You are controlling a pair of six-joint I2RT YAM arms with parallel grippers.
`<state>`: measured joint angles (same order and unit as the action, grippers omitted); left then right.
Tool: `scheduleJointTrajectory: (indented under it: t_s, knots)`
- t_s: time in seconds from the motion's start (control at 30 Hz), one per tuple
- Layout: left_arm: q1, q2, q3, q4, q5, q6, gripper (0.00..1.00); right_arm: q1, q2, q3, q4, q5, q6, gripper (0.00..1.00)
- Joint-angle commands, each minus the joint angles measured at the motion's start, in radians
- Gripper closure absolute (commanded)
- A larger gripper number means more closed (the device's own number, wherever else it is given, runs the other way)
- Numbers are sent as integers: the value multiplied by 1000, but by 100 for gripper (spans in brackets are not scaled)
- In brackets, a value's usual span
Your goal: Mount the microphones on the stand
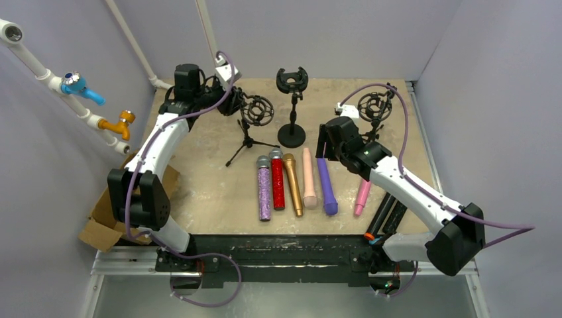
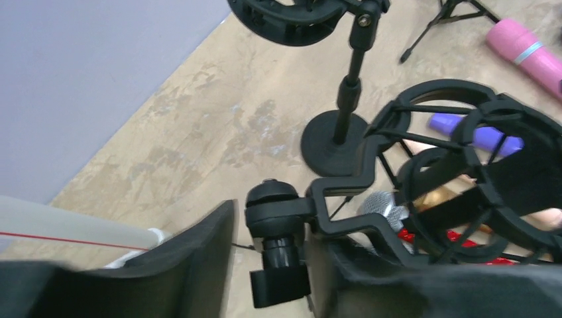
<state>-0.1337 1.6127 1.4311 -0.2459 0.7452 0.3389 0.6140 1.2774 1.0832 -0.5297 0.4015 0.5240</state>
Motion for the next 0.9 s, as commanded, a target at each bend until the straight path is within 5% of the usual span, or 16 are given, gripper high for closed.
scheduleJointTrajectory:
  t_s: [0.0, 0.03, 0.1, 0.63, 0.87]
  knots:
    - [-1, -22, 28, 2, -70, 52, 46, -5, 7, -12, 25, 2, -1, 31]
    - [-1, -25, 26, 3, -73, 49, 19, -4, 8, -12, 27, 0, -1, 31]
    - [-1, -31, 16, 3, -67, 52, 2, -5, 11, -12, 27, -3, 1, 31]
    - [14, -156, 22, -244, -61, -1, 0, -4, 22, -66, 48, -52, 22, 30]
    - [129, -282, -27, -342, -38, -103, 0, -4, 38, -158, 83, -101, 58, 31]
